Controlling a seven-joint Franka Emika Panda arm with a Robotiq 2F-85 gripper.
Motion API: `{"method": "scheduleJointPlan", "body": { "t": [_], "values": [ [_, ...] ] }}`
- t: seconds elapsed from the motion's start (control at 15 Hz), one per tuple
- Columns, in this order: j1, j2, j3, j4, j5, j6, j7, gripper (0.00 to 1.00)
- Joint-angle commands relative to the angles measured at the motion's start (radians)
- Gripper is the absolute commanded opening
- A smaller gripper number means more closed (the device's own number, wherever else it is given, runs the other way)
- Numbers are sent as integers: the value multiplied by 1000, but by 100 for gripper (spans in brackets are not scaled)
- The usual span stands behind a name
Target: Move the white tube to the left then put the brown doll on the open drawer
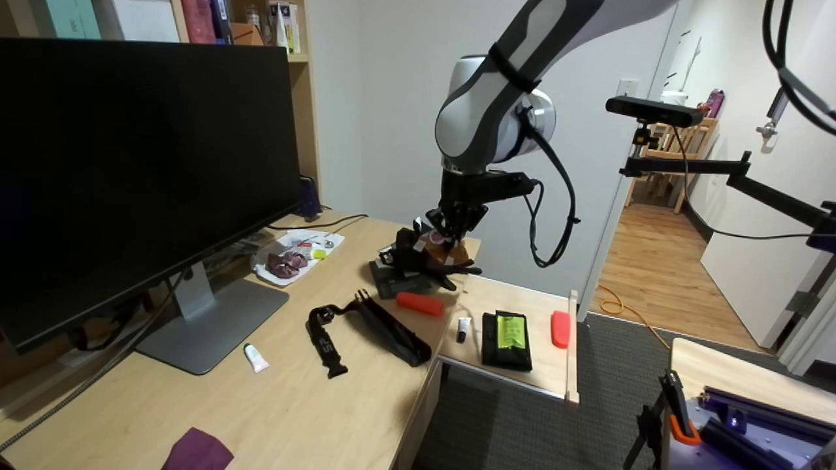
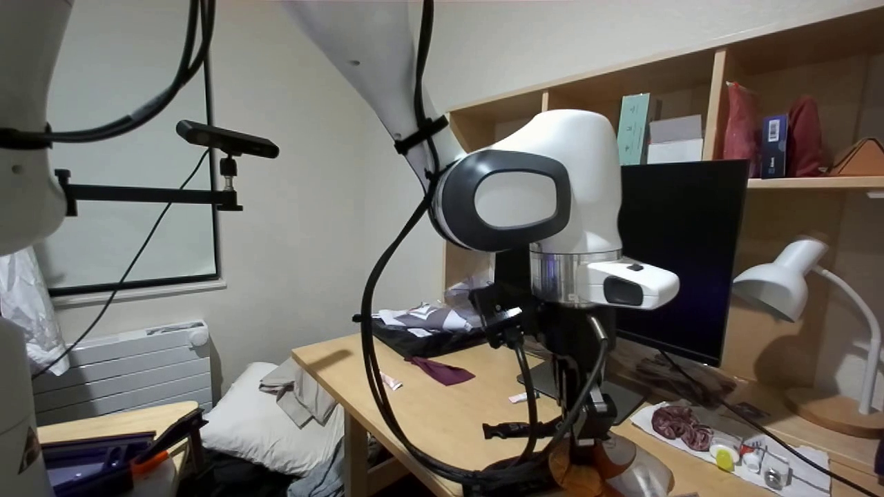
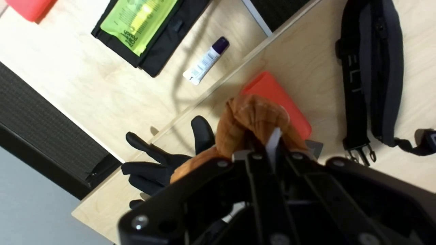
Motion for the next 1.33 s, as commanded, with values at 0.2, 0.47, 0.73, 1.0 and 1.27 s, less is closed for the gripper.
{"method": "scheduleJointPlan", "body": {
  "t": [0.2,0.47,0.73,1.0,1.27],
  "values": [
    [-76,55,-25,35,147,-9,33,8],
    [-113,149,-65,68,138,39,36,8],
    [-143,253,-84,114,130,129,22,8],
    [-195,351,-25,155,151,177,-41,8],
    [-217,433,16,209,151,194,-52,8]
  ]
}}
